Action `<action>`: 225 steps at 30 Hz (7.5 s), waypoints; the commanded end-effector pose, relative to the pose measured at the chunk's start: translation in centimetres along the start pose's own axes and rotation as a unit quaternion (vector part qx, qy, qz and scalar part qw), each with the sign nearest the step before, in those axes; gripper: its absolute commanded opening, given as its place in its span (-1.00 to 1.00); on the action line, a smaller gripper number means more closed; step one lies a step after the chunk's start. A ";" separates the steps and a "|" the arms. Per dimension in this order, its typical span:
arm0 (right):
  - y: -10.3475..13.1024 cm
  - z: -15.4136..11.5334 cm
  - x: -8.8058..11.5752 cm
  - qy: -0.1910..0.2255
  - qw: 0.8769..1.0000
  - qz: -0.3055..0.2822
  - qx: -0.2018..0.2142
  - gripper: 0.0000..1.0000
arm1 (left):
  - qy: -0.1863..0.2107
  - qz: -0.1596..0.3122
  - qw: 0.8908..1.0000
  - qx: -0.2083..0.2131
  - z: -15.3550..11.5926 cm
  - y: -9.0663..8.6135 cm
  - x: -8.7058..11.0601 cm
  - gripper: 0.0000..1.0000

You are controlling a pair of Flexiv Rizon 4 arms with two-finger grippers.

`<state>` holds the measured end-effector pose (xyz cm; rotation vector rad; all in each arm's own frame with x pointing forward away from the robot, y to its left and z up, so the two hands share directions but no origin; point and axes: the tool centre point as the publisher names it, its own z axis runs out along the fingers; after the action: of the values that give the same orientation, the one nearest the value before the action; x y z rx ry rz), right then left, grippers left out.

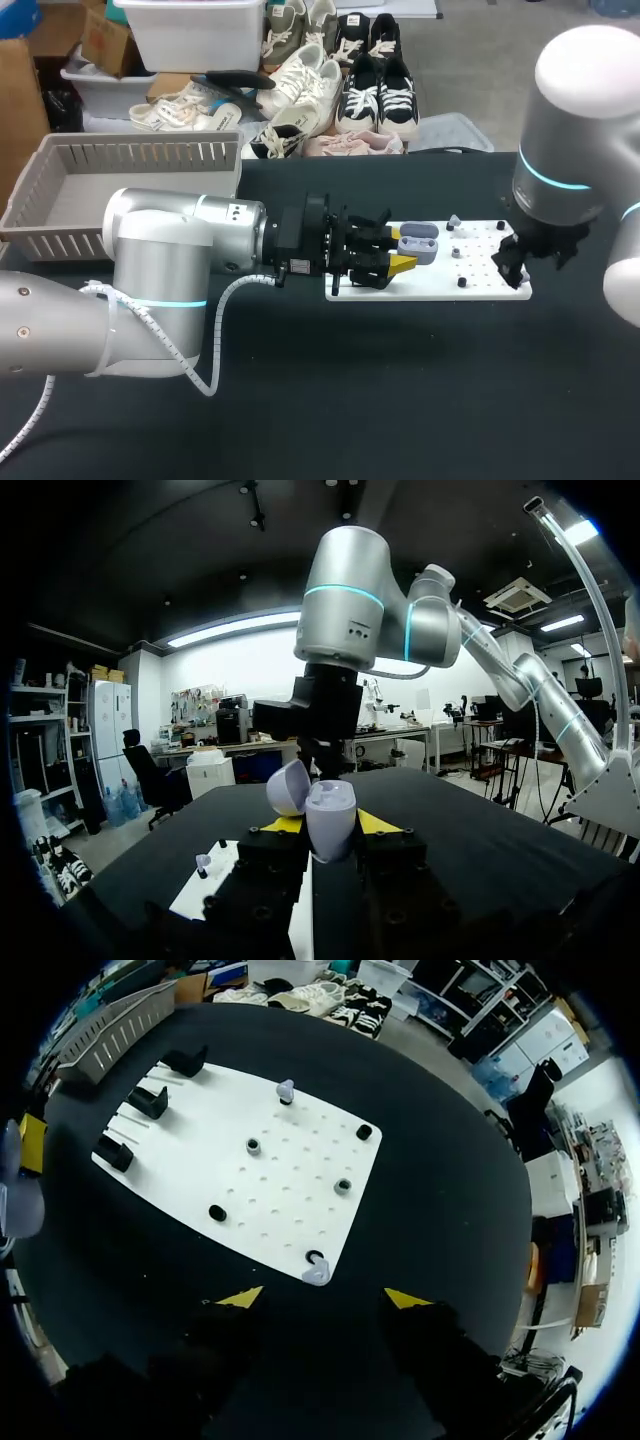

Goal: Pick up each earbud case from the left stands, insert the matching earbuds, close the lid, and place the case in the box.

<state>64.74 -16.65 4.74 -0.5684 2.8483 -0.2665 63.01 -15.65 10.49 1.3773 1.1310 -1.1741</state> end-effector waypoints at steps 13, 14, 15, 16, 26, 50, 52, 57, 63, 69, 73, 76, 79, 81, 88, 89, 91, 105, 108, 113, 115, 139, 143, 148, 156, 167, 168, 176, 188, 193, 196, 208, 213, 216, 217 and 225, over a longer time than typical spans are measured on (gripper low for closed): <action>-0.1 1.9 -0.9 0.016 0.999 0.007 -0.026 -0.07 | 0.001 0.000 1.000 -0.001 0.1 0.0 0.0 -1.00; -0.1 1.9 -0.9 0.016 0.999 0.007 -0.027 -0.07 | 0.001 0.000 1.000 -0.001 0.1 0.0 0.0 -1.00; -0.1 2.0 -0.9 0.018 0.999 0.007 -0.027 -0.09 | 0.001 0.000 1.000 -0.001 0.1 0.0 0.0 -1.00; -0.1 2.1 -0.9 0.019 0.999 0.007 -0.028 -0.11 | 0.001 0.000 1.000 -0.001 0.1 0.0 0.0 -1.00; 0.1 2.5 -0.8 0.025 0.999 0.002 -0.031 -0.18 | 0.001 0.000 1.000 -0.001 0.1 0.0 0.0 -1.00; 0.2 3.0 -0.9 0.031 0.999 0.000 -0.032 -0.41 | 0.001 0.000 1.000 -0.001 0.1 0.0 0.0 -1.00; 0.2 3.1 -0.9 0.032 0.999 0.000 -0.032 -0.48 | 0.001 0.000 1.000 -0.001 0.1 0.0 0.0 -1.00; 0.3 3.2 -0.8 0.034 0.999 -0.001 -0.034 -0.67 | 0.001 0.000 1.000 -0.001 0.1 0.0 0.0 -1.00; 0.3 3.3 -0.9 0.035 0.999 -0.003 -0.036 -1.00 | 0.001 0.000 1.000 -0.001 0.1 0.0 0.0 -1.00; 0.3 3.3 -0.9 0.036 0.999 -0.003 -0.038 -1.00 | 0.001 0.000 1.000 -0.001 0.1 0.0 0.0 -1.00; 0.3 3.0 -0.7 0.035 0.999 -0.002 -0.039 -1.00 | 0.001 0.000 1.000 -0.001 0.1 0.0 0.0 -1.00; 0.2 2.6 -0.6 0.030 0.999 0.001 -0.038 -1.00 | 0.001 0.000 1.000 -0.001 0.1 0.0 0.0 -1.00; 0.1 2.1 -0.6 0.027 0.999 0.003 -0.036 -1.00 | 0.001 0.000 1.000 -0.001 0.1 0.0 0.0 -1.00; 0.0 1.7 -0.5 0.022 0.999 0.005 -0.035 -1.00 | 0.001 0.000 1.000 -0.001 0.1 0.0 0.0 -1.00; 0.1 -0.2 -0.2 0.010 0.999 0.004 -0.032 -1.00 | 0.001 0.000 1.000 -0.001 0.1 0.0 0.0 -1.00; 0.0 -0.6 -0.1 0.009 1.000 0.005 -0.028 -1.00 | 0.001 0.000 1.000 -0.001 0.1 0.0 0.0 -1.00; 0.0 -1.2 0.0 0.011 1.000 0.015 -0.021 -1.00 | 0.001 0.000 1.000 -0.001 0.1 0.0 0.0 -1.00; -0.1 -3.8 0.5 0.048 0.981 0.184 -0.044 -1.00 | 0.001 0.000 1.000 -0.001 0.1 0.0 0.0 -1.00; 0.2 -4.3 0.8 0.050 0.978 0.201 -0.012 -1.00 | 0.001 0.000 1.000 -0.001 0.1 0.0 0.0 -1.00; 1.5 -4.5 1.4 0.060 0.979 0.193 0.013 -1.00 | 0.001 0.000 1.000 -0.001 0.1 0.0 0.0 -1.00; 1.5 -4.6 1.6 0.060 0.980 0.189 0.025 -1.00 | 0.001 0.000 1.000 -0.001 0.1 0.0 0.0 -1.00; 2.2 -5.2 1.7 0.055 0.956 0.278 0.072 -1.00 | 0.001 0.000 1.000 -0.001 0.1 0.0 0.0 -1.00; 2.5 -5.7 1.8 0.067 0.939 0.327 0.079 -1.00 | 0.001 0.000 1.000 -0.001 0.1 0.0 0.0 -1.00; 3.0 -5.9 2.1 0.082 0.924 0.366 0.076 -1.00 | 0.001 0.000 1.000 -0.001 0.1 0.0 0.0 -1.00; 3.3 -6.8 2.4 0.107 0.898 0.421 0.067 -1.00 | 0.001 0.000 1.000 -0.001 0.1 0.0 0.0 -1.00; 3.6 -6.8 2.5 0.114 0.897 0.423 0.053 -1.00 | 0.001 0.000 1.000 -0.001 0.1 0.0 0.0 -1.00; 3.6 -6.8 2.5 0.114 0.897 0.423 0.053 -1.00 | 0.001 0.000 1.000 -0.001 0.1 0.0 0.0 -1.00; 3.8 -6.9 2.4 0.111 0.893 0.434 0.048 -1.00 | 0.001 0.000 1.000 -0.001 0.1 0.0 0.0 -1.00; 5.6 -9.3 2.7 0.123 0.817 0.561 0.051 -1.00 | 0.001 0.000 1.000 -0.001 0.1 0.0 0.0 -1.00; 6.8 -11.2 2.9 0.119 0.812 0.568 0.052 -1.00 | 0.001 0.000 1.000 -0.001 0.1 0.0 0.0 -1.00; 7.6 -12.1 2.7 0.116 0.814 0.567 0.053 -1.00 | 0.001 0.000 1.000 -0.001 0.1 0.0 0.0 -1.00; 11.8 -14.8 0.2 0.125 0.841 0.525 0.043 -1.00 | 0.001 0.000 1.000 -0.001 0.1 0.0 0.0 -1.00; 13.0 -15.1 -1.0 0.138 0.853 0.501 0.049 -1.00 | 0.001 0.000 1.000 -0.001 0.1 0.0 0.0 -1.00; 13.6 -15.4 -1.7 0.143 0.858 0.491 0.050 -1.00 | 0.001 0.000 1.000 -0.001 0.1 0.0 0.0 -1.00; 13.7 -15.4 -1.9 0.144 0.858 0.491 0.050 -1.00 | 0.001 0.000 1.000 -0.001 0.1 0.0 0.0 -1.00; 13.8 -15.2 -3.5 0.148 0.860 0.486 0.058 -1.00 | 0.001 0.000 1.000 -0.001 0.1 0.0 0.0 -1.00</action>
<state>58.51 -1.19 16.92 1.0067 2.9230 -0.2595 63.01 -15.65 10.49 1.3773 1.1309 -1.1742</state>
